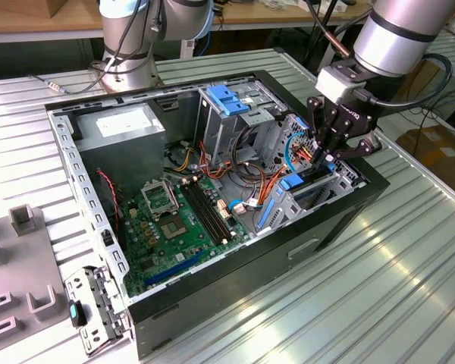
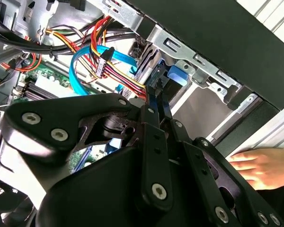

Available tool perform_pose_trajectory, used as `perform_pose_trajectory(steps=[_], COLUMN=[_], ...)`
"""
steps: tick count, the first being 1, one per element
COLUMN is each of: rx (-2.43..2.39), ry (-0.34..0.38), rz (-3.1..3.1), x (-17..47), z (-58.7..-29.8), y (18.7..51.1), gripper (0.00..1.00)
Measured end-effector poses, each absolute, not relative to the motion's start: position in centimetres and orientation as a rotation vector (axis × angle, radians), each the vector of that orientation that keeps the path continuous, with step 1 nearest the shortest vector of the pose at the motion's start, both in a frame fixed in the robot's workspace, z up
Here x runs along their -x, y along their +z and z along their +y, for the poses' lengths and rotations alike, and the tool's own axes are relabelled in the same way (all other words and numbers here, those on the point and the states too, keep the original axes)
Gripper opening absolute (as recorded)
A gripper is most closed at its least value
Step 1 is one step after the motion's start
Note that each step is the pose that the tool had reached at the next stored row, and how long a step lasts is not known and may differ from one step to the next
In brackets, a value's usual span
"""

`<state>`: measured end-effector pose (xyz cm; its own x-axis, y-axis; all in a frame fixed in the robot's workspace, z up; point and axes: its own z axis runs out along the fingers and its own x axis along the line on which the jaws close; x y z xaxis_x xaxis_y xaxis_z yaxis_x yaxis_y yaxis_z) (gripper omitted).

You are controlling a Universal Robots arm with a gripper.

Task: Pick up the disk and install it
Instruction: 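Insert the first disk wire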

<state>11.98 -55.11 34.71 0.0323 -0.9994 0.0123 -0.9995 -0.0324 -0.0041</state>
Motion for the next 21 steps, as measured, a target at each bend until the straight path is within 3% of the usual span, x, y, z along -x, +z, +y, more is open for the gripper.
perform_pose_trajectory(steps=[21], rx=[-2.261], ry=[0.014], rz=[-2.17], x=[-12.08], z=[-55.11], y=[34.51], gripper=[0.16])
